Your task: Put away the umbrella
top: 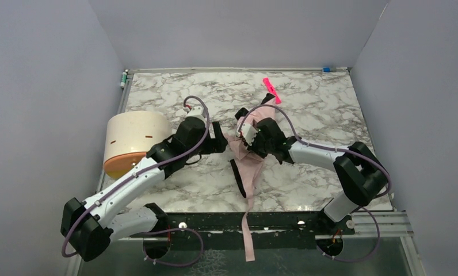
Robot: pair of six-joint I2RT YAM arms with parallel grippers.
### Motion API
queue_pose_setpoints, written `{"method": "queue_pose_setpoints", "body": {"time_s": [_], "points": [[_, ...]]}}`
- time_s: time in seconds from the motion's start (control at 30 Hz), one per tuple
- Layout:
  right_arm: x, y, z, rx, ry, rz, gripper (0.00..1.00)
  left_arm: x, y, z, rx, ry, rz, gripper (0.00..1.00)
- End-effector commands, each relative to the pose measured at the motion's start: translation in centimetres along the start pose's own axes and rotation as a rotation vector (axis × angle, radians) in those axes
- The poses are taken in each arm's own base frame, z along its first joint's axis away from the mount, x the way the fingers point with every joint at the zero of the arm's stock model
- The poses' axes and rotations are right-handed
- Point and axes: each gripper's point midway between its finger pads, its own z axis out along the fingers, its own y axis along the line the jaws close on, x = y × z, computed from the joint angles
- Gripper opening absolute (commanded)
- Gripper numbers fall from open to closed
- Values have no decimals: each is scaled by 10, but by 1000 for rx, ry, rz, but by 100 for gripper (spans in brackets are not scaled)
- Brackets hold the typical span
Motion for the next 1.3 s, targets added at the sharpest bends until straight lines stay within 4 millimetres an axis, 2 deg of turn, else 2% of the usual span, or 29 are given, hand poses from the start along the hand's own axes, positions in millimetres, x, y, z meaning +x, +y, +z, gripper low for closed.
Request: {"method": "queue_pose_setpoints", "body": {"time_s": [0.0, 0.1, 0.27, 0.37, 0.57, 0.7, 0.87, 1.03, 1.27], "points": [[26, 22, -4, -89, 38, -91, 6, -49, 8, 8, 32, -37, 122, 85], [21, 25, -9, -104, 1, -101, 9, -56, 16, 22, 53, 17, 216, 84], [19, 31, -13, -139, -16, -125, 8, -53, 16, 40, 108, 95, 422, 78], [20, 35, -16, -156, -27, -147, 5, -50, 12, 47, 173, 99, 536, 83], [22, 46, -21, -208, -54, -187, 1, -23, -5, 51, 434, 60, 820, 92], [25, 52, -24, -241, -57, -206, 1, -9, -15, 49, 591, -72, 1003, 92], [30, 51, -24, -237, -41, -225, 1, 15, -16, 60, 717, -87, 1128, 92], [25, 46, -17, -237, -67, -227, 1, 22, -17, 74, 790, -99, 1213, 91], [18, 48, -16, -273, -90, -234, 1, 49, -6, 91, 882, -32, 1228, 90]]}}
